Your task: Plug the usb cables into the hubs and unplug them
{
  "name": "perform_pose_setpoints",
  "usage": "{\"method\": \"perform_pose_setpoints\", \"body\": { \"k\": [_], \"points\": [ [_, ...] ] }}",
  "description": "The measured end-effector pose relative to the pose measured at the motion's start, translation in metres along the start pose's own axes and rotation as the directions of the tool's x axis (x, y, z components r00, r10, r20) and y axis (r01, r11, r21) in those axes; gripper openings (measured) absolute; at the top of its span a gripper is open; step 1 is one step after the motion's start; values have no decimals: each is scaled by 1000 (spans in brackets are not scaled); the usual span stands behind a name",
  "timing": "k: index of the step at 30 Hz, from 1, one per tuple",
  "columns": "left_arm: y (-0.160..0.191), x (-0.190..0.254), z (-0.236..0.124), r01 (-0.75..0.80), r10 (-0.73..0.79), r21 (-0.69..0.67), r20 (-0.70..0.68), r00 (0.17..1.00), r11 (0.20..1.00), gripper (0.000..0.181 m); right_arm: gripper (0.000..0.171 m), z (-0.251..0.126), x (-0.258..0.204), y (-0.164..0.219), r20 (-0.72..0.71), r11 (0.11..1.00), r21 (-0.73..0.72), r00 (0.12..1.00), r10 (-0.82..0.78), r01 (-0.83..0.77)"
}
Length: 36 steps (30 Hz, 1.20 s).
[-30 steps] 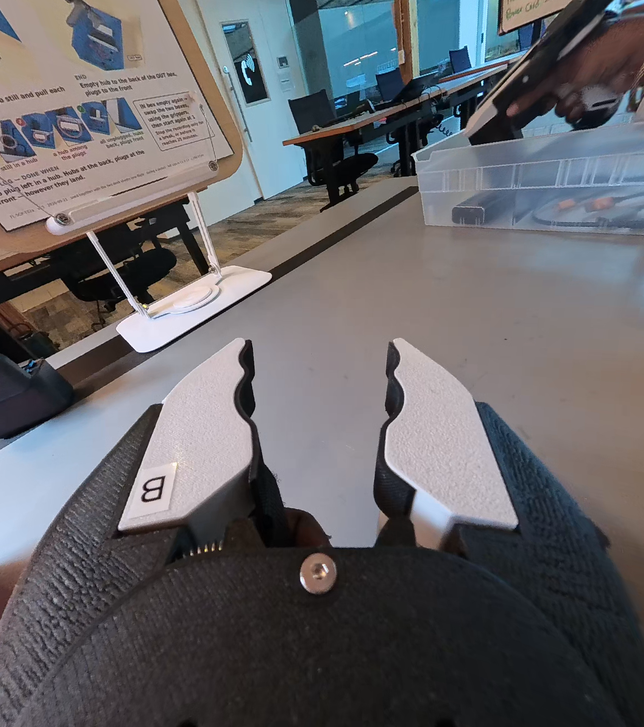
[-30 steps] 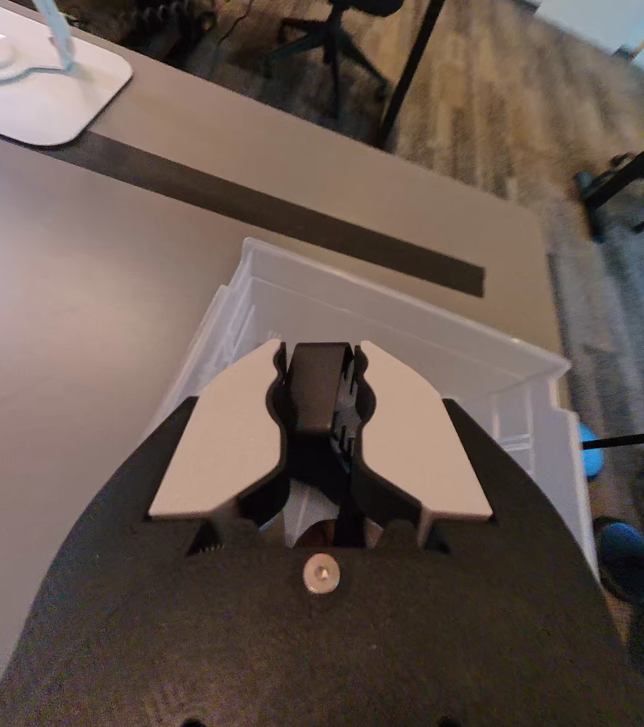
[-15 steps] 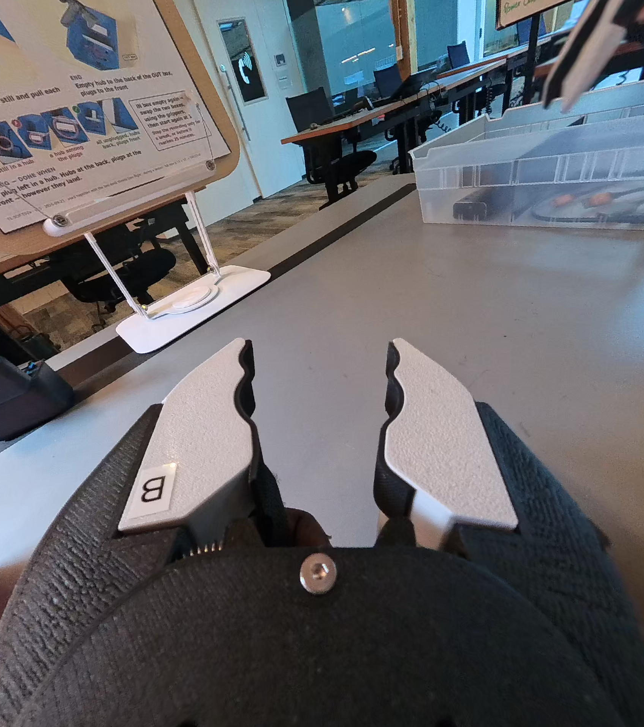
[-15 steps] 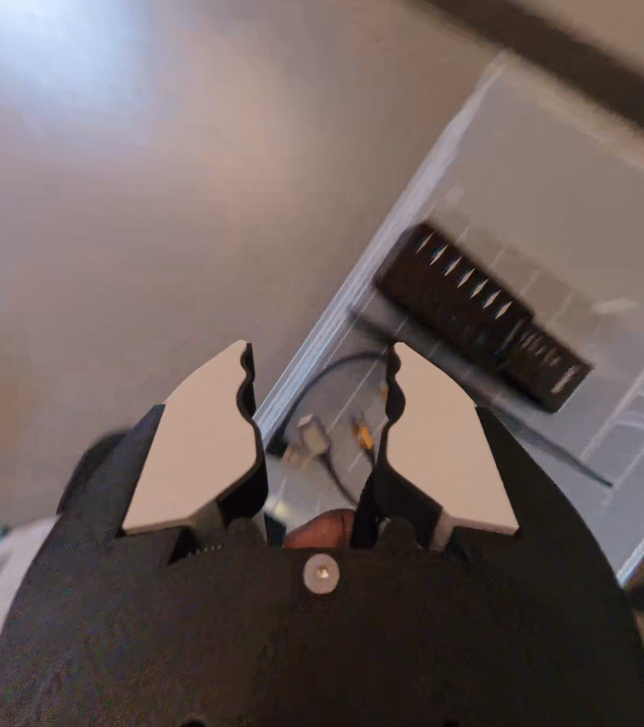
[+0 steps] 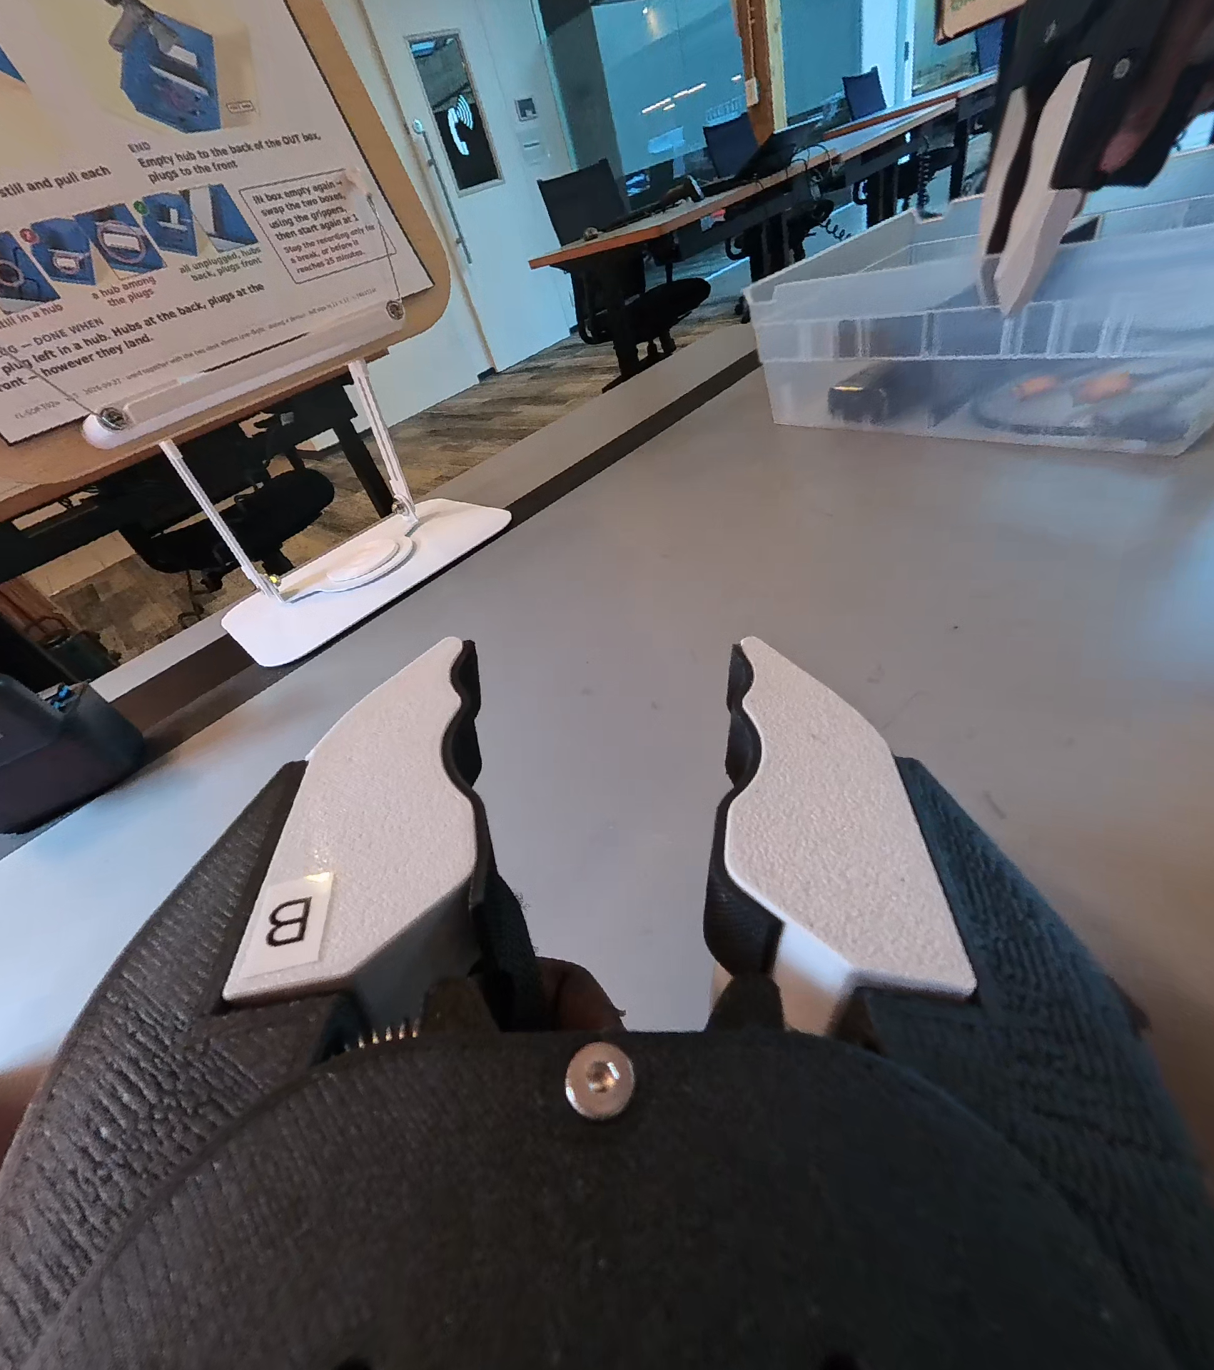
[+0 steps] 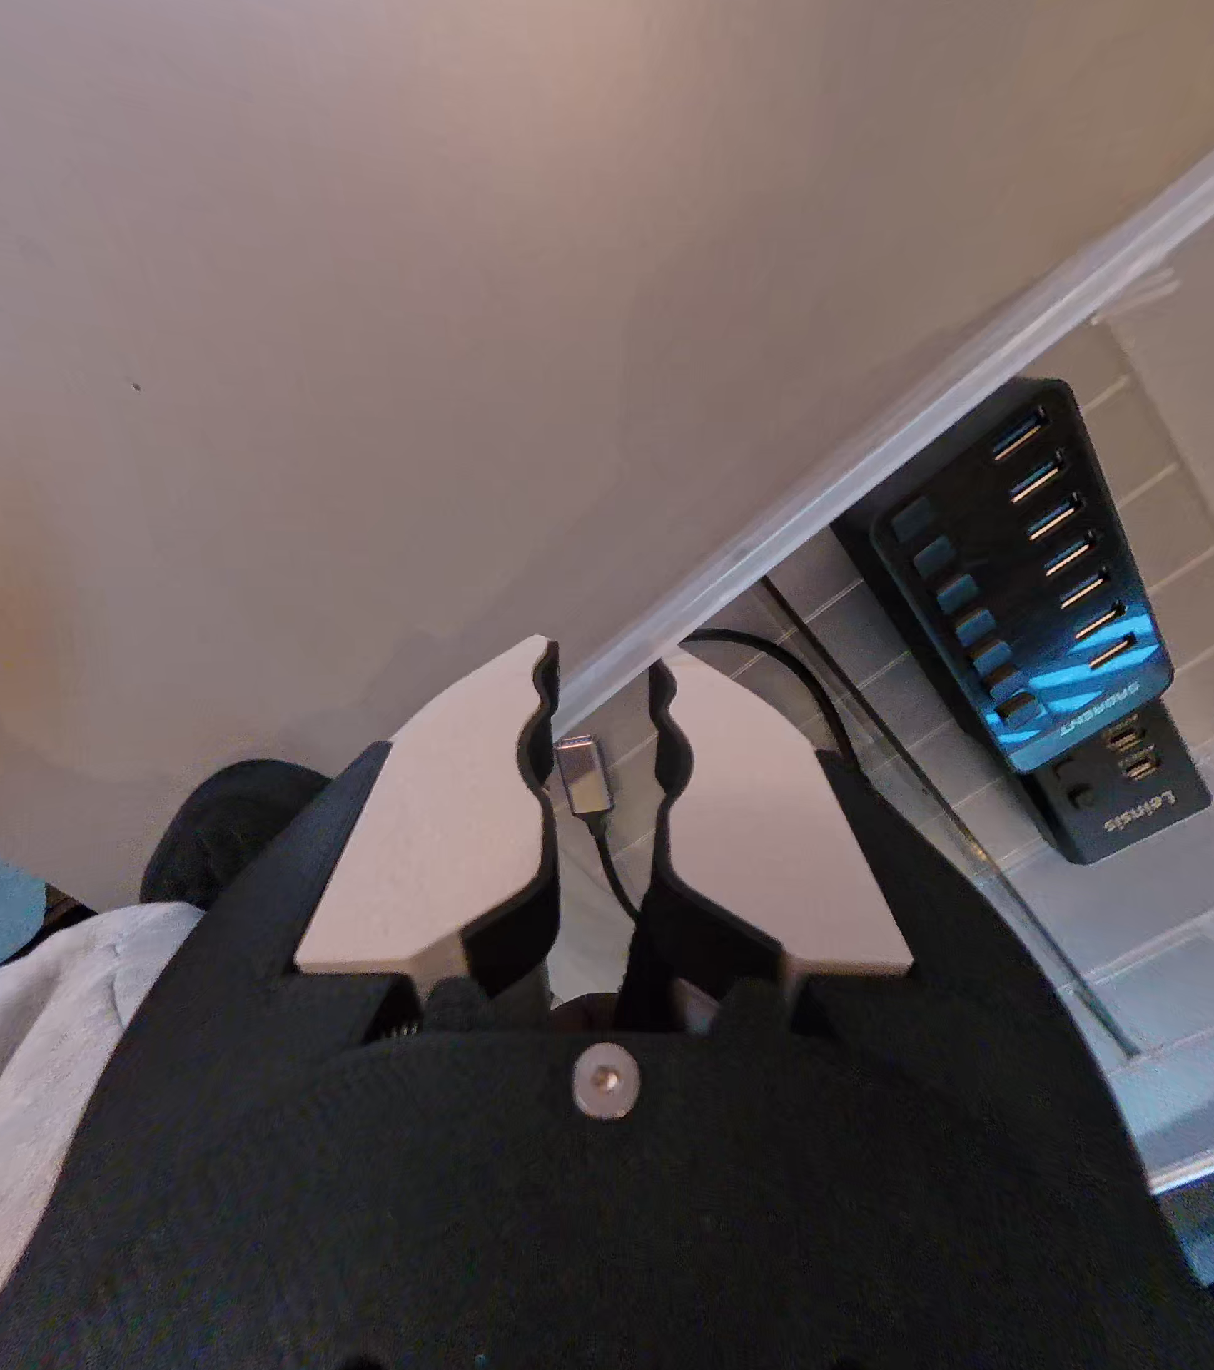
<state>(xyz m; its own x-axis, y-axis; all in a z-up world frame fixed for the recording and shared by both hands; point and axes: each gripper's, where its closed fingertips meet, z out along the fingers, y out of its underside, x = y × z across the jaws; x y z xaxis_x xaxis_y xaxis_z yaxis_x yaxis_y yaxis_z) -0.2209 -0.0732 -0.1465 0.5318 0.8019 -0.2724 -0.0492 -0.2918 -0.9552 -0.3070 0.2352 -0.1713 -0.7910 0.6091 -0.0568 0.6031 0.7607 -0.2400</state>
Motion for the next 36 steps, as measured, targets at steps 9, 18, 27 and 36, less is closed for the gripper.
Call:
{"method": "perform_pose_setpoints", "body": {
  "k": [9,18,27,36],
  "points": [
    [-12,-4,-5,1,-1,46,11,1000,999,64,36,22,-68,-77,79,988,66,986,-147,142],
    [-97,-22,-68,78,-84,227,17,996,971,64,39,44,-166,-155,97,941,227,955,-279,252],
    [-90,-108,-200,-99,108,-43,365,925,994,64,48,67,-285,-237,181,864,412,904,-388,288],
    [1,-205,-316,158,113,-322,683,722,933,64,48,84,-367,-304,269,817,538,876,-400,208]
  ]
}}
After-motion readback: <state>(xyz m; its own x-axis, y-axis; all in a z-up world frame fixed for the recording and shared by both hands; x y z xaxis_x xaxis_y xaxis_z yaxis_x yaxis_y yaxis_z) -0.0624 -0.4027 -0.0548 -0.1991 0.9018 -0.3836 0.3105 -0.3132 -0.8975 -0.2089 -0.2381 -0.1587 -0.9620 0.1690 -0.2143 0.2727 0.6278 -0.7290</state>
